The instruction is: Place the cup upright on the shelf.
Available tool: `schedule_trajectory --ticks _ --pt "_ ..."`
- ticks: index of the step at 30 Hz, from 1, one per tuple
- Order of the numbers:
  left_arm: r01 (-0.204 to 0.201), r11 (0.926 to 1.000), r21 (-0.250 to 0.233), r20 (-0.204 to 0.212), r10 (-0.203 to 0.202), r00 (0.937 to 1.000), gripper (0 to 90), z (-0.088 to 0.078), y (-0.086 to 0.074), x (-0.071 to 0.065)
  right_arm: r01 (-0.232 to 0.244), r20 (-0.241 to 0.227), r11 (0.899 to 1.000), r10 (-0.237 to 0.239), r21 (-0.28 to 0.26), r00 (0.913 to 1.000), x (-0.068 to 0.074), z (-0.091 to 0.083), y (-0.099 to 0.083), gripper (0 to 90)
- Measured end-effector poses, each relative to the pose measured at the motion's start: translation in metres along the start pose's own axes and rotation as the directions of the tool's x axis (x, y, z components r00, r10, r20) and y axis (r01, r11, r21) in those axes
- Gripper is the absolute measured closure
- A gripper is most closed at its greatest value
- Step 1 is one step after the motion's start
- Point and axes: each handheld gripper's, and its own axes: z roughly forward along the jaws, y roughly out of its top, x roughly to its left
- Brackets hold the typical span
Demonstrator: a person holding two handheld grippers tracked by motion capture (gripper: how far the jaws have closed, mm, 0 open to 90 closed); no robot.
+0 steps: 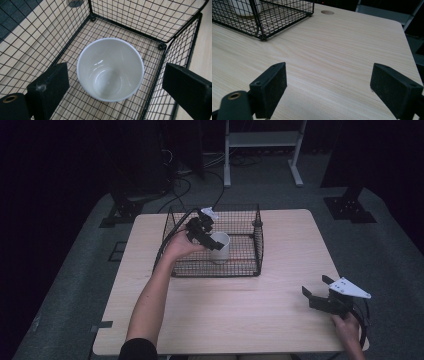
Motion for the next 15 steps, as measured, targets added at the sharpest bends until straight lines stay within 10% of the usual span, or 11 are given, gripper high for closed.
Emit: schedule_trajectory --ticks 15 --pt "-0.021 0.9982 -0.057 -0.019 0.02 0.9996 6.5 -0.027 -0.013 -0.017 0.002 0.003 1.0 -0.002 0.004 1.0 0.0 0.0 0.0 13.1"
